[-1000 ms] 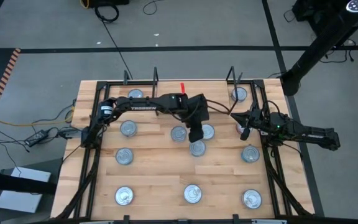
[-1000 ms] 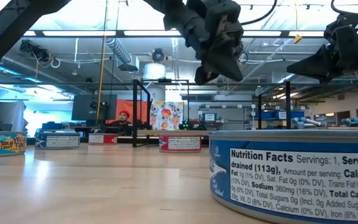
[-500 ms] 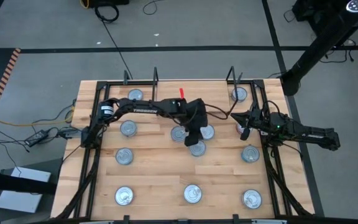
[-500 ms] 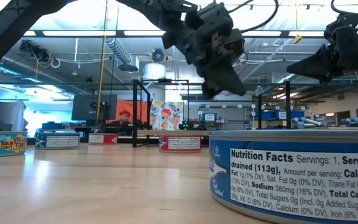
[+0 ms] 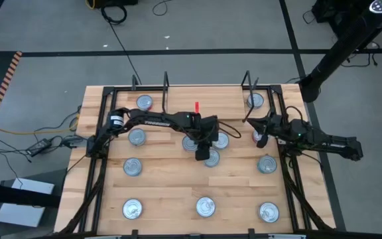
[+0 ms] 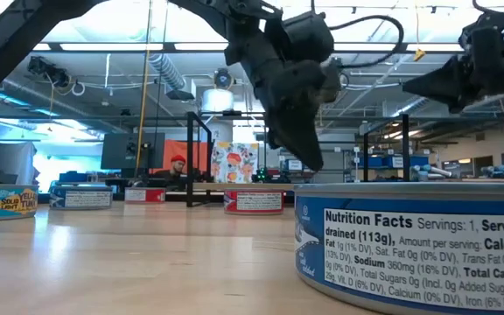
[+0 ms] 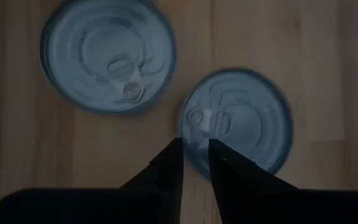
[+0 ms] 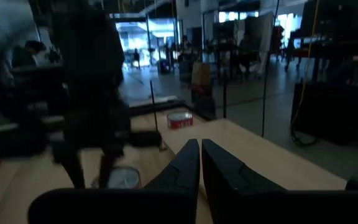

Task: Stack canned seafood by type on shelf
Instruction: Put the light blue tuna can on the shelf

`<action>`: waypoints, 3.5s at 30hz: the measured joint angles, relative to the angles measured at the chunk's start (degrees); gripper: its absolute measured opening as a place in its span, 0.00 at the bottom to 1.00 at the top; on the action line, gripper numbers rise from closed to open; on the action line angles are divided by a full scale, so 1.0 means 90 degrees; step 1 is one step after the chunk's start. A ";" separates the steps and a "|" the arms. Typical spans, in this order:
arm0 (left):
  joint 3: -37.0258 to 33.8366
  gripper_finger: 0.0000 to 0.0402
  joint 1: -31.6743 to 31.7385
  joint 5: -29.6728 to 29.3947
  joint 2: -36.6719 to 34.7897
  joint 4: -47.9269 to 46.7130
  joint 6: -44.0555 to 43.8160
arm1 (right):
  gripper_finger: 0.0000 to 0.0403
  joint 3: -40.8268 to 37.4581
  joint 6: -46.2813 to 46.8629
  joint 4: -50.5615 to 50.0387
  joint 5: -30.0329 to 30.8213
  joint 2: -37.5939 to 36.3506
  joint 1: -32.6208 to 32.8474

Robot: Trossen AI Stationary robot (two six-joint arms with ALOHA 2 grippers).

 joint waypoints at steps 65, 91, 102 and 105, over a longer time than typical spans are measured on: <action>-0.0092 0.00 0.0158 0.0559 0.0753 0.1146 -0.1311 | 0.00 0.2936 0.0852 -0.0377 -0.0530 0.3255 0.2126; -0.0075 0.06 -0.0399 0.0051 -0.0757 0.0296 -0.3217 | 0.05 0.3774 0.1527 -0.4090 -0.0482 0.3321 0.2365; -0.0032 0.38 -0.1129 -0.1614 -0.0680 0.0451 -0.4307 | 0.02 0.3745 0.1317 -0.4727 -0.0193 0.3276 0.2363; -0.0029 0.48 -0.1144 -0.1925 -0.0680 0.0447 -0.4696 | 0.04 0.3745 0.1334 -0.4726 -0.0196 0.3215 0.2363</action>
